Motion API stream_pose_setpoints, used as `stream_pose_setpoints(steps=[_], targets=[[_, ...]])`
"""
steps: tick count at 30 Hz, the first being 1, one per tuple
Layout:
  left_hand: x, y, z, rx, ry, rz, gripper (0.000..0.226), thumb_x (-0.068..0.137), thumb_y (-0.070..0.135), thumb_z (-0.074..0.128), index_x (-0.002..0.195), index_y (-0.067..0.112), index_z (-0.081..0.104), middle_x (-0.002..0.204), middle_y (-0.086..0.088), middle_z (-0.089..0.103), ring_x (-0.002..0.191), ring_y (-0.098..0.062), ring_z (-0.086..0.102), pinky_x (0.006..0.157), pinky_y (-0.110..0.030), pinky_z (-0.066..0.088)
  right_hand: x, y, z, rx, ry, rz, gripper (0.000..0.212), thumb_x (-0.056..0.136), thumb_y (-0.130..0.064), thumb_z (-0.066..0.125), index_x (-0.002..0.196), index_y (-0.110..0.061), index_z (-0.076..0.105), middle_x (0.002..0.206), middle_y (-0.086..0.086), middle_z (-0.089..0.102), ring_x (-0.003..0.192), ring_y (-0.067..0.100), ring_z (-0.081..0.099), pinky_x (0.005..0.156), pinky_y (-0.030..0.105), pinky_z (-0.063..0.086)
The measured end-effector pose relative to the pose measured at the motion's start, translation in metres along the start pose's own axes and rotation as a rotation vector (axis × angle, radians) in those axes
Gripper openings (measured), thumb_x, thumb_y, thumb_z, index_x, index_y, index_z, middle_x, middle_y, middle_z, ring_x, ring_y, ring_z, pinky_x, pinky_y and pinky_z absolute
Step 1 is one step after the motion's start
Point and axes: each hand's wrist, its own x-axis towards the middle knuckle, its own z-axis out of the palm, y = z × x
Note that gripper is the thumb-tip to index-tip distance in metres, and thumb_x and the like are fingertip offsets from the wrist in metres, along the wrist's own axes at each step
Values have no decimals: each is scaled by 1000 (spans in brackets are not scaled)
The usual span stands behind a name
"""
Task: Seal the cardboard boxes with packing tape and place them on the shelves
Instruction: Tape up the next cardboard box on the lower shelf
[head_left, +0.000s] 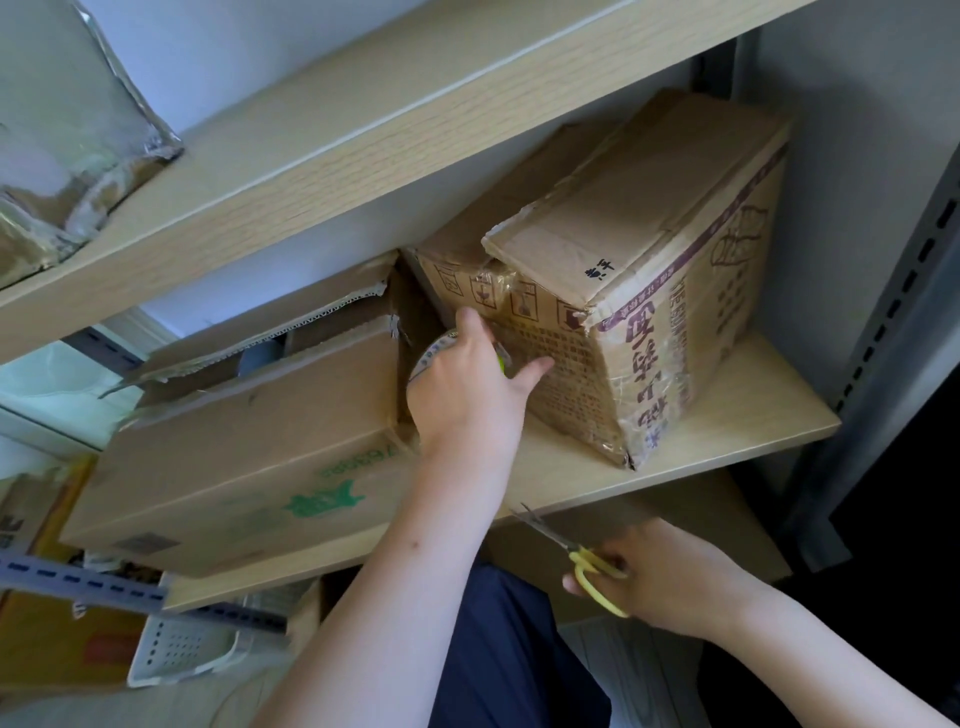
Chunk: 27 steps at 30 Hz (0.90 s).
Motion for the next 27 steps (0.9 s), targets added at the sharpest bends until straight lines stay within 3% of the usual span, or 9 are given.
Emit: stream_pose_setpoints(steps=[8,11,13,15,17,19,22,24,27], targets=[[11,0,10,41,77,-37,65,79,66,66,121,20,48,97,-4,72,90,-26,70,55,-31,40,-5,1,-3,17,16,16,69,67,-92,44,87,-31,70,77,-8,68,70,4,65,71,26,60],[11,1,12,27,94,-28,60,81,63,66,119,20,48,97,-4,72,89,-24,70,54,-30,38,-8,-4,-12,-5,57,13,71,62,-92,49,80,-28,71,73,-5,68,61,3,60,59,20,54],[10,1,11,-9,94,-34,54,83,60,66,116,21,48,97,-4,71,89,-25,70,55,-30,38,-13,-8,-21,48,90,27,61,61,-85,61,76,-27,73,68,-4,68,55,4,56,51,17,47],[7,0,9,-51,97,-30,43,87,55,65,111,24,47,92,-3,69,88,-27,68,57,-30,40,-22,-8,-30,102,126,36,49,62,-76,69,81,-31,76,70,-6,70,58,5,60,54,18,50],[3,-3,4,-94,123,-20,35,90,53,63,106,26,47,84,1,62,84,-27,66,58,-31,38,-33,-5,-39,90,145,49,32,72,-64,72,85,-35,74,76,-10,69,69,6,64,64,19,54],[-3,-5,-3,-155,143,-22,33,90,53,62,104,27,48,80,5,58,79,-26,62,57,-31,38,-49,-2,-49,13,150,48,17,86,-49,68,79,-35,62,77,-10,63,71,4,60,60,18,49],[-15,-5,-14,-351,110,-59,26,90,51,59,103,30,49,81,7,62,74,-19,58,57,-33,45,-71,-4,-62,-107,268,45,17,93,-43,62,88,-33,49,77,-12,55,69,2,55,58,14,42],[-25,-2,-22,-602,38,-92,18,89,45,56,102,34,50,81,5,67,73,-17,65,62,-34,52,-88,-18,-74,-96,392,38,24,90,-44,65,100,-32,46,77,-12,57,64,1,56,59,15,43],[-42,5,-46,-962,-90,-140,8,94,30,53,102,32,55,71,1,70,60,-10,65,59,-30,50,-117,-48,-99,-137,545,-23,33,85,-52,66,103,-33,47,74,-14,61,62,0,61,61,16,50]])
